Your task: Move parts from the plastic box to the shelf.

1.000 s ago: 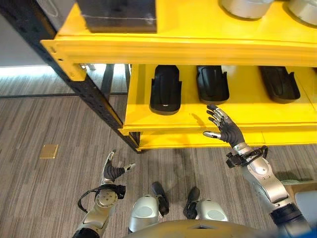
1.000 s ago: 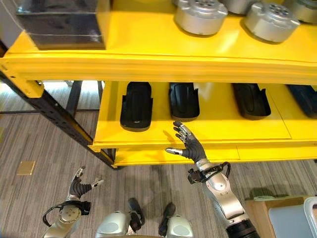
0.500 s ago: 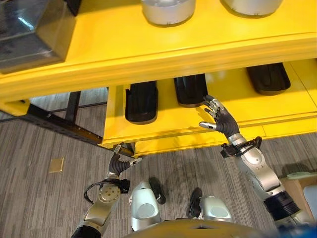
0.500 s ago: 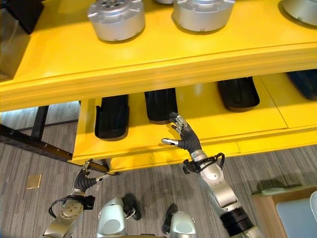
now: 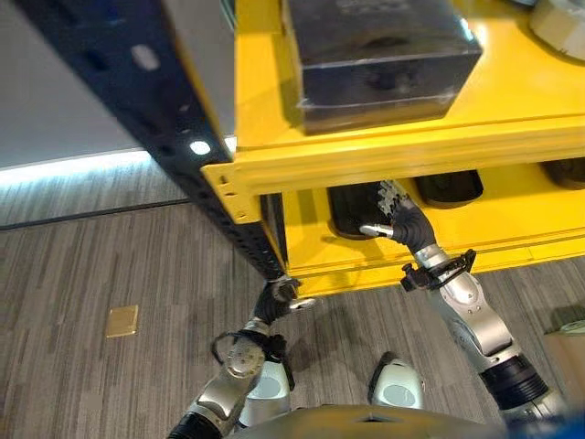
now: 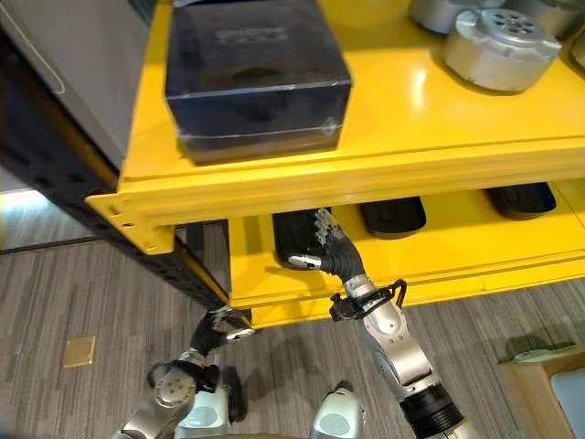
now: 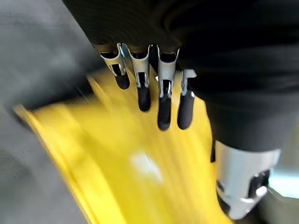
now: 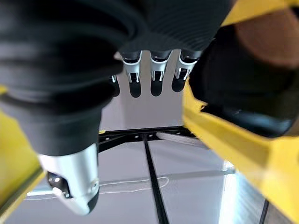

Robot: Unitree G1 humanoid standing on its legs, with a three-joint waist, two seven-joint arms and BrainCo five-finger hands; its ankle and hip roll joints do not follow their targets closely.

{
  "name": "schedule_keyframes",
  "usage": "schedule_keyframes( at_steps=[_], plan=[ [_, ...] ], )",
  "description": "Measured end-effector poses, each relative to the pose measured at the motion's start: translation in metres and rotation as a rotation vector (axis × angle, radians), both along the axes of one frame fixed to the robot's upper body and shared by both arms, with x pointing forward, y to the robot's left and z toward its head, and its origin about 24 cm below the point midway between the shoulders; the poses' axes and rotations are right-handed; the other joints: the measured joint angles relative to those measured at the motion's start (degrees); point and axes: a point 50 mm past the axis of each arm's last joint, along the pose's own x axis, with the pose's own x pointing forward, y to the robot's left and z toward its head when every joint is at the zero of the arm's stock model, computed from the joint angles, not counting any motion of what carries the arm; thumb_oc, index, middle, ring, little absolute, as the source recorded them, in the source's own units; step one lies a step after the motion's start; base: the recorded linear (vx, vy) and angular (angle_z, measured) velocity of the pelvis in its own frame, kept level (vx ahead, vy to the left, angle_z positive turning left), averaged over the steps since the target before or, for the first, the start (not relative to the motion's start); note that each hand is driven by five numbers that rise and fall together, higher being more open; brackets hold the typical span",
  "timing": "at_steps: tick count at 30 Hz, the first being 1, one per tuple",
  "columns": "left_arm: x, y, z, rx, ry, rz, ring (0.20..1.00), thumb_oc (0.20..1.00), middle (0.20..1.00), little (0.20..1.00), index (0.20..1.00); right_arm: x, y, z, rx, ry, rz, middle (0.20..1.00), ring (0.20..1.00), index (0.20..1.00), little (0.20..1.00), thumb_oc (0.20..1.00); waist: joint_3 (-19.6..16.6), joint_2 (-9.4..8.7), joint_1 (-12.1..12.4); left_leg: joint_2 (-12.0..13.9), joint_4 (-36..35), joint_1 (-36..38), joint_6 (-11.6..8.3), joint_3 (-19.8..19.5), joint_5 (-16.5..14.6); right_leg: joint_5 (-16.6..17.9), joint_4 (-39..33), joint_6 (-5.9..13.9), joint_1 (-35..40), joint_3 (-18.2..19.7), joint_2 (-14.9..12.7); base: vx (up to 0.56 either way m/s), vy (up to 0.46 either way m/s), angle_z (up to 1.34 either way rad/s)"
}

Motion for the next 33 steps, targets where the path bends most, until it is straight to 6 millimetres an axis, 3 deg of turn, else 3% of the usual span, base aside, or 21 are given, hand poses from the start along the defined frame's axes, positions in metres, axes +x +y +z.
schedule_keyframes(
  at_steps=[1, 4, 6, 9, 16, 21, 28, 33],
  plan=[
    [-0.002, 0.029, 0.005, 0.066, -0.008, 0.098, 1.000, 1.000, 1.000, 1.000, 1.000, 0.001, 0.000, 0.005, -0.013, -0.030, -0.009, 1.000, 1.000, 1.000, 1.000, 1.000, 1.3, 1.50, 0.4, 1.0, 2.1, -3.4, 0.34, -0.6, 0.2, 0.4, 0.1, 0.49, -1.5, -0.7, 0.6, -0.19, 0.037, 0.35],
    [-0.005, 0.047, 0.009, 0.106, -0.017, 0.161, 1.000, 1.000, 1.000, 1.000, 1.000, 0.002, -0.004, 0.009, -0.081, -0.059, -0.019, 1.000, 1.000, 1.000, 1.000, 1.000, 4.0, 3.16, 1.8, 1.7, 2.9, -5.2, 0.58, -1.7, 0.9, 0.3, 0.8, 0.20, -2.5, -1.5, 1.0, -0.11, 0.001, 0.19],
    [-0.013, 0.042, 0.003, 0.088, 0.007, 0.163, 1.000, 1.000, 1.000, 1.000, 1.000, 0.005, -0.003, 0.017, -0.078, -0.094, -0.027, 1.000, 1.000, 1.000, 1.000, 1.000, 5.3, 2.35, 1.8, 2.5, 3.8, -5.2, 0.42, -1.7, 0.8, -0.1, 1.3, -0.16, -2.5, -1.4, 1.4, -0.08, -0.029, -0.03],
    [-0.007, 0.035, 0.004, 0.059, -0.012, 0.157, 1.000, 1.000, 1.000, 1.000, 1.000, 0.004, -0.005, 0.022, -0.087, -0.110, -0.037, 1.000, 1.000, 1.000, 1.000, 1.000, 6.1, 1.30, 1.9, 3.4, 4.2, -5.5, 0.31, -1.9, 0.8, -0.2, 1.6, -0.41, -2.7, -1.5, 1.9, -0.07, -0.034, -0.03],
    [0.003, 0.033, 0.011, 0.048, -0.056, 0.139, 1.000, 1.000, 1.000, 1.000, 1.000, 0.005, -0.008, 0.025, -0.188, -0.163, -0.079, 1.000, 1.000, 1.000, 1.000, 1.000, 6.4, 1.91, 1.5, 4.3, 4.8, -5.2, -0.18, -1.8, 0.7, -1.7, 4.2, -1.15, -3.5, -1.4, 2.2, -0.03, -0.030, -0.04],
    [0.008, 0.032, 0.014, 0.045, -0.066, 0.130, 1.000, 1.000, 1.000, 1.000, 1.000, 0.013, -0.012, 0.042, -0.401, -0.290, -0.106, 1.000, 1.000, 1.000, 1.000, 1.000, 6.5, 2.02, 1.7, 5.5, 5.8, -5.5, -0.51, -1.6, 0.5, -2.6, 5.8, -1.89, -4.4, -1.3, 2.6, -0.04, -0.021, -0.06],
    [0.030, 0.031, 0.027, 0.015, -0.126, 0.117, 1.000, 1.000, 1.000, 1.000, 1.000, 0.032, -0.010, 0.077, -0.700, -0.508, -0.160, 1.000, 1.000, 1.000, 1.000, 1.000, 9.9, 2.82, 2.1, 7.1, 9.5, -9.5, -1.09, -2.4, 0.3, -4.8, 11.8, -3.30, -9.6, -0.4, 2.4, -0.10, -0.007, -0.03],
    [0.044, 0.031, 0.036, 0.004, -0.155, 0.115, 1.000, 1.000, 1.000, 1.000, 1.000, 0.052, -0.009, 0.072, -0.922, -0.492, -0.200, 1.000, 1.000, 1.000, 1.000, 1.000, 11.4, 2.87, 3.2, 7.9, 11.8, -12.4, -1.04, -3.3, 0.3, -5.2, 14.1, -3.91, -12.2, -0.6, 2.2, -0.15, -0.023, 0.05]
  ],
)
